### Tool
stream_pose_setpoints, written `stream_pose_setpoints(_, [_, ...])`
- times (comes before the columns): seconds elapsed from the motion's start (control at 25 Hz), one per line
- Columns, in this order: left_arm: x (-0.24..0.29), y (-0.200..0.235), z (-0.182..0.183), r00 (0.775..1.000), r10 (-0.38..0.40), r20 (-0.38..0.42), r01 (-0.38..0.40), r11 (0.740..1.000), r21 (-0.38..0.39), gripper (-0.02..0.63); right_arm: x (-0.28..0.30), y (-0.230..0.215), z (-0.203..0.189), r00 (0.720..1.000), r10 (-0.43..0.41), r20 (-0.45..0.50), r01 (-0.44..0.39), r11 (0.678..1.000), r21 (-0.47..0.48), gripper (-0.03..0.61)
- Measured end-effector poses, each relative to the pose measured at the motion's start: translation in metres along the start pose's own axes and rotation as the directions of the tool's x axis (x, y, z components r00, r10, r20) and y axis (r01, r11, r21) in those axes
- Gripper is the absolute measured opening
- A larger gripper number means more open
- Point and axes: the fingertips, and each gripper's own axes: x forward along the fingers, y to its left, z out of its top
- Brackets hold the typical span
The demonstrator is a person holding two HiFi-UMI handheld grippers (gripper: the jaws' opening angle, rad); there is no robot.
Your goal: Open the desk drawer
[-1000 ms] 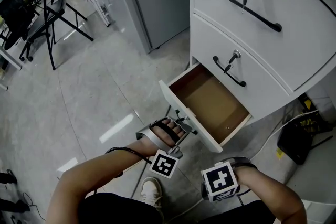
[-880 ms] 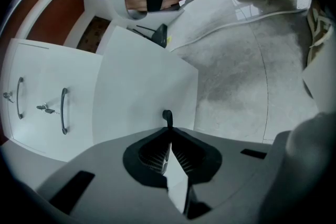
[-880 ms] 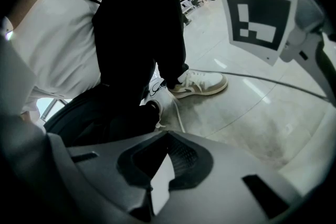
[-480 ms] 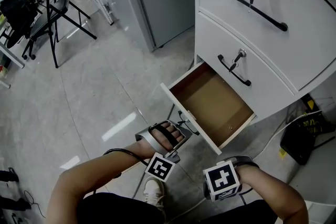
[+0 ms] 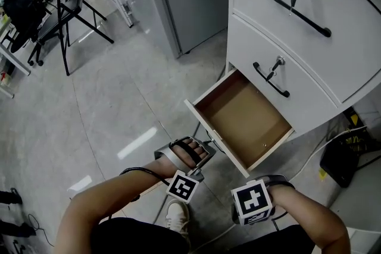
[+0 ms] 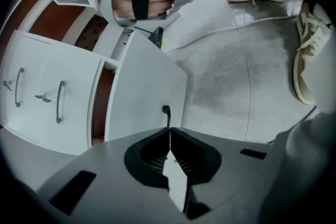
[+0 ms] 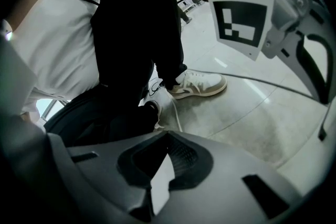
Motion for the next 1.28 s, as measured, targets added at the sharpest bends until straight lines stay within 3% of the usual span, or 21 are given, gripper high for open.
stream_pose_setpoints(0.12, [0.004,-0.037,-0.007,0.989,-0.148,0.01,0.149,0.987,-0.056,0.011,-0.001,-0.002,0.002,1.0,-0.006,0.003,0.006,1.0,0.003,0.015])
stream_pose_setpoints(0.2, [0.007,-0.048,-0.019,0.98,-0.2,-0.017,0.198,0.977,-0.085,0.011,-0.002,-0.003,0.002,1.0,-0.007,0.004,0.007,1.0,0.005,0.015])
stream_pose_setpoints(0.48, [0.015,-0.063,-0.038,0.948,-0.315,-0.04,0.292,0.915,-0.278,0.011,-0.004,-0.007,0.007,1.0,-0.013,0.021,0.013,1.0,0.0,0.015])
stream_pose_setpoints(0.68, [0.018,-0.075,-0.032,0.928,-0.372,-0.002,0.34,0.851,-0.401,0.011,-0.004,-0.006,0.006,1.0,0.002,0.02,-0.002,1.0,-0.006,0.015])
stream_pose_setpoints(0.8, [0.023,-0.092,-0.033,0.898,-0.439,0.001,0.386,0.789,-0.478,0.011,-0.004,-0.007,0.006,1.0,0.0,0.03,0.0,1.0,-0.001,0.015])
stream_pose_setpoints(0.96, [0.028,-0.11,-0.035,0.852,-0.523,0.019,0.426,0.672,-0.605,0.009,-0.005,-0.01,0.008,0.999,-0.004,0.048,0.004,1.0,0.004,0.015])
stream_pose_setpoints(1.12, [0.029,-0.12,-0.036,0.828,-0.56,0.022,0.432,0.613,-0.662,0.009,-0.004,-0.014,0.005,0.999,0.001,0.037,-0.001,1.0,0.013,0.015])
stream_pose_setpoints(1.28, [0.028,-0.126,-0.033,0.803,-0.593,0.06,0.435,0.515,-0.739,0.009,-0.002,-0.018,0.006,1.0,0.001,0.019,-0.001,1.0,0.008,0.015])
